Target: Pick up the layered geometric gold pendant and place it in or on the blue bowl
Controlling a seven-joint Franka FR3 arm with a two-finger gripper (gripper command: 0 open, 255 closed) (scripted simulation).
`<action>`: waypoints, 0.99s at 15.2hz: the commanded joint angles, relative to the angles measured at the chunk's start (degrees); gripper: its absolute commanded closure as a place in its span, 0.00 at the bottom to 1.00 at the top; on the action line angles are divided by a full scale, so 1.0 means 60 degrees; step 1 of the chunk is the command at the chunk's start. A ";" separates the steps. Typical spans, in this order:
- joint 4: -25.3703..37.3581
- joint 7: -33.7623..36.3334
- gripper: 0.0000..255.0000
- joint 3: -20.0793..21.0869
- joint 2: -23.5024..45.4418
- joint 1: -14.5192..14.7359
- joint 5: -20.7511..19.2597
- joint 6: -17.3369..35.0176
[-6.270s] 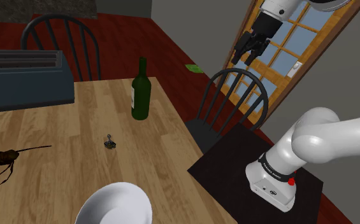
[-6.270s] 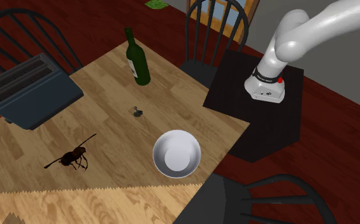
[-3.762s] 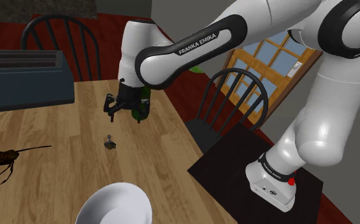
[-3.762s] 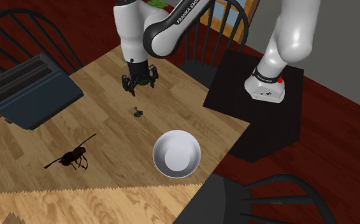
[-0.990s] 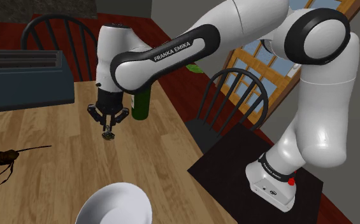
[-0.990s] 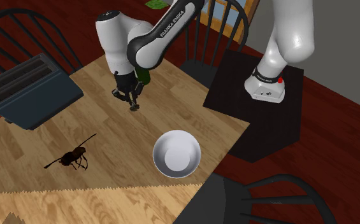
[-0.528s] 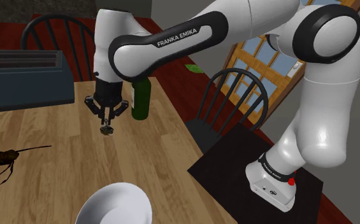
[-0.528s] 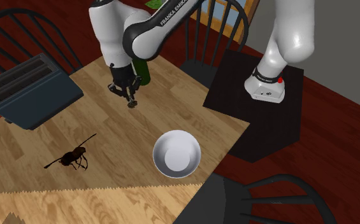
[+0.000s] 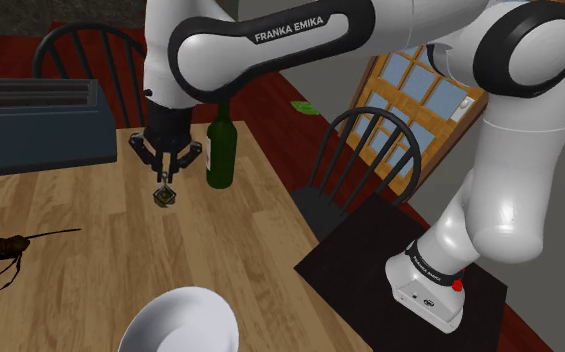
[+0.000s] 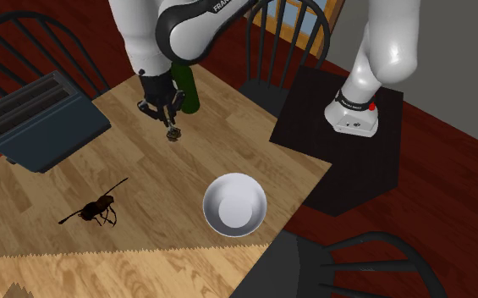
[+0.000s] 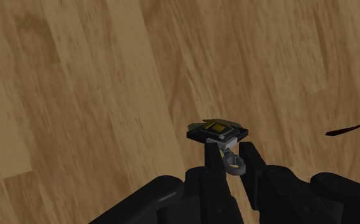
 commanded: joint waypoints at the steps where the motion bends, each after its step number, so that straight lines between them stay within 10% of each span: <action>1: 0.0136 0.0023 1.00 0.0018 -0.0090 -0.0005 0.0022 -0.0222; 9: 0.0706 0.0102 1.00 0.0066 -0.0350 -0.0022 0.0084 -0.1030; 15: -0.0792 0.0920 1.00 0.0490 -0.1552 0.0385 0.0402 -0.0511</action>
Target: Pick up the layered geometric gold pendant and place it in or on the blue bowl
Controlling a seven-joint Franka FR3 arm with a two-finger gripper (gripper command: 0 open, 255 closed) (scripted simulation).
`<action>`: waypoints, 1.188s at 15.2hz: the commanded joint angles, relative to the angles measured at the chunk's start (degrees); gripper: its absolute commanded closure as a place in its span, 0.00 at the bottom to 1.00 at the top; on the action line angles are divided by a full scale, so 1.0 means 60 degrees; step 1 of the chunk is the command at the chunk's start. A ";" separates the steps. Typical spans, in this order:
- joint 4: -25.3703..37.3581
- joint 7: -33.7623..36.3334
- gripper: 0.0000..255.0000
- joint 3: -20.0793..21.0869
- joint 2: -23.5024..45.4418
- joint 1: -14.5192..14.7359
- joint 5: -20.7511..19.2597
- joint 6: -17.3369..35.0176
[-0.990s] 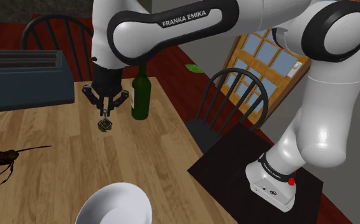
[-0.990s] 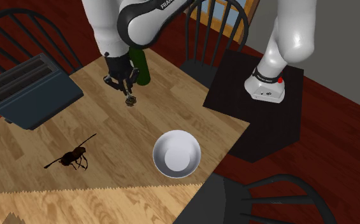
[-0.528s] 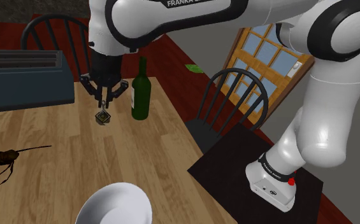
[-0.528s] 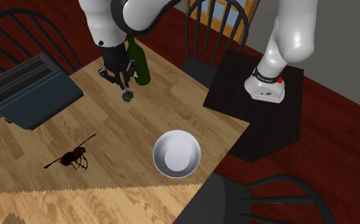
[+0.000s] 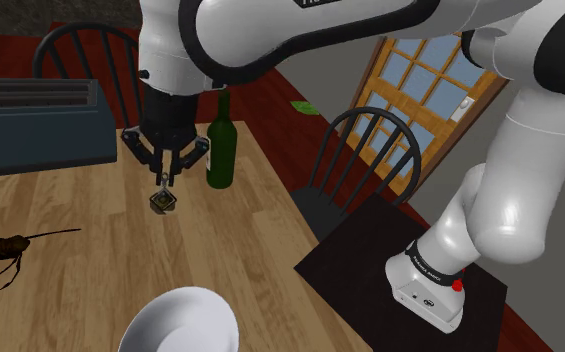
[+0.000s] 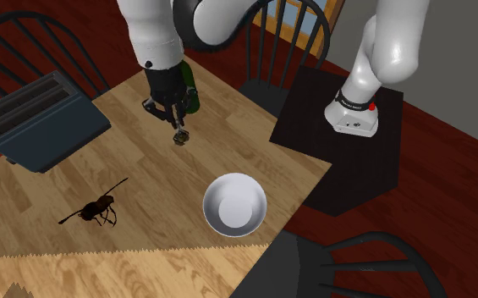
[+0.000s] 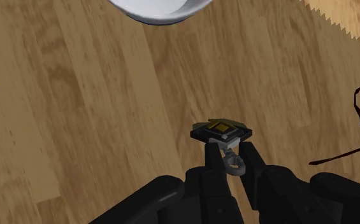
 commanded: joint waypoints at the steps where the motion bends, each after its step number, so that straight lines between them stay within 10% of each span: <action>1: -0.0302 0.0328 1.00 0.0136 -0.0252 0.0189 0.0051 0.0124; 18: -0.2022 0.3088 1.00 0.1403 -0.1842 0.1735 0.0348 0.0865</action>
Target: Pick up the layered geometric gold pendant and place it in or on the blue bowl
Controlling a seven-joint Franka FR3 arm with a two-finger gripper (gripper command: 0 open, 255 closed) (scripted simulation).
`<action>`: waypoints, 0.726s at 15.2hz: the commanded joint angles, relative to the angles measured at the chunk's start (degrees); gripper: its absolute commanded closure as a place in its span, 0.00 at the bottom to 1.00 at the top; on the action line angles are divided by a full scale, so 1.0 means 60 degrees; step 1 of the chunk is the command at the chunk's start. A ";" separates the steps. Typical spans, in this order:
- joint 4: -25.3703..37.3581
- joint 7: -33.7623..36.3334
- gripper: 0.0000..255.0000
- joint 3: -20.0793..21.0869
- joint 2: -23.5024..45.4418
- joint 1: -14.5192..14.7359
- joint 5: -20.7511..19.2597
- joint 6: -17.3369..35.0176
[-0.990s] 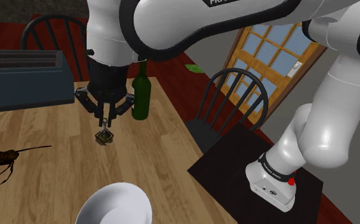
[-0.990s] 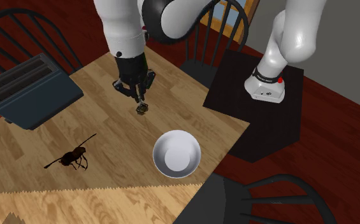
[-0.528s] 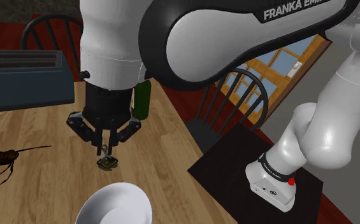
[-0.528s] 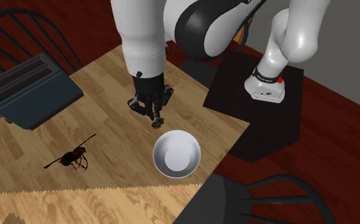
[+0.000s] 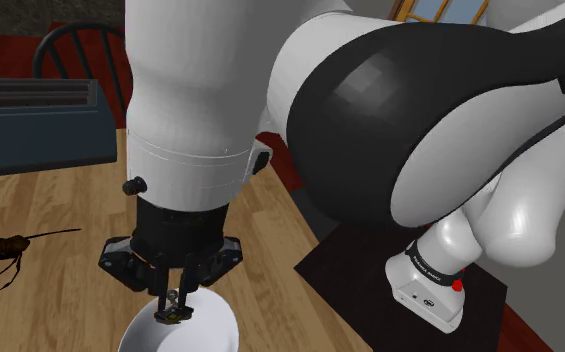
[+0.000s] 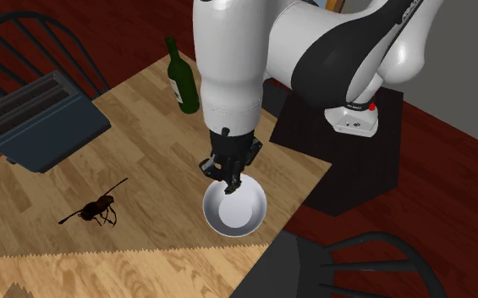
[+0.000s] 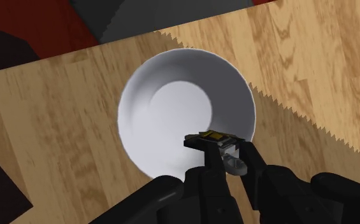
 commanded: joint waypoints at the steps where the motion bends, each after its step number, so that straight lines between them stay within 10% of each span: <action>1: -0.0117 0.0069 1.00 0.0018 0.0080 0.0041 -0.0050 0.0193; 11: -0.0876 0.0120 1.00 -0.0017 0.0607 0.0138 -0.0324 0.1405</action>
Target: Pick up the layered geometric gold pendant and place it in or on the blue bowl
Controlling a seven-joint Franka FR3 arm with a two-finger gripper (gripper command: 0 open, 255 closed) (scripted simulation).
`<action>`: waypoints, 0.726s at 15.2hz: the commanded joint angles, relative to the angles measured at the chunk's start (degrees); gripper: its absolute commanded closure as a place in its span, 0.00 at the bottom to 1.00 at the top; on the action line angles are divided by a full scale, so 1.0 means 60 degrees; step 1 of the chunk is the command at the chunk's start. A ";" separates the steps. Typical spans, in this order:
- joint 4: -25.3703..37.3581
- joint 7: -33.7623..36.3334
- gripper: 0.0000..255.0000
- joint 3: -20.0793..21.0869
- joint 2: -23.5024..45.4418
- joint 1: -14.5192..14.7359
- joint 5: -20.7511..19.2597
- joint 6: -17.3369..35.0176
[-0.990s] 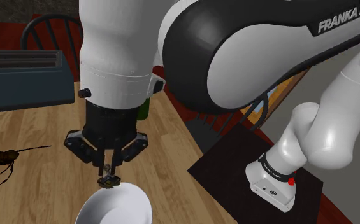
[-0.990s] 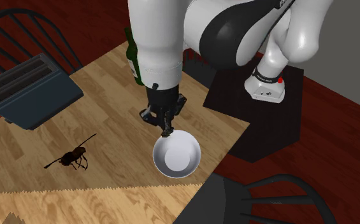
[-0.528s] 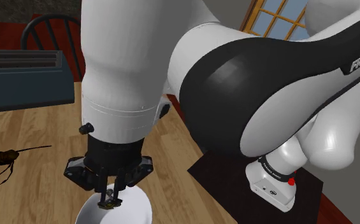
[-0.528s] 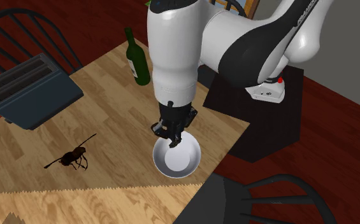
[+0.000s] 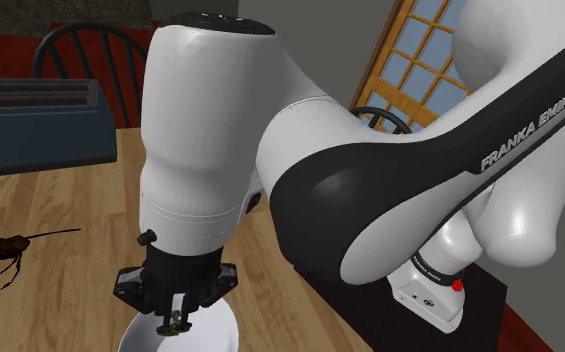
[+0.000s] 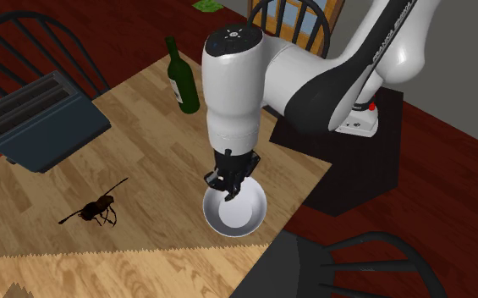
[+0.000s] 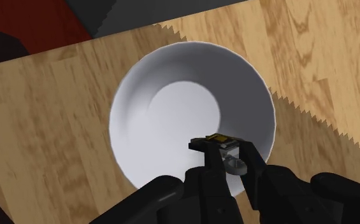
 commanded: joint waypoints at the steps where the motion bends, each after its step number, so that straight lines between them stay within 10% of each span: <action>1: -0.0123 0.0015 1.00 -0.0013 0.0106 0.0020 -0.0059 0.0219; 11: -0.0514 0.0123 1.00 -0.0100 0.0605 0.0131 -0.0360 0.1043</action>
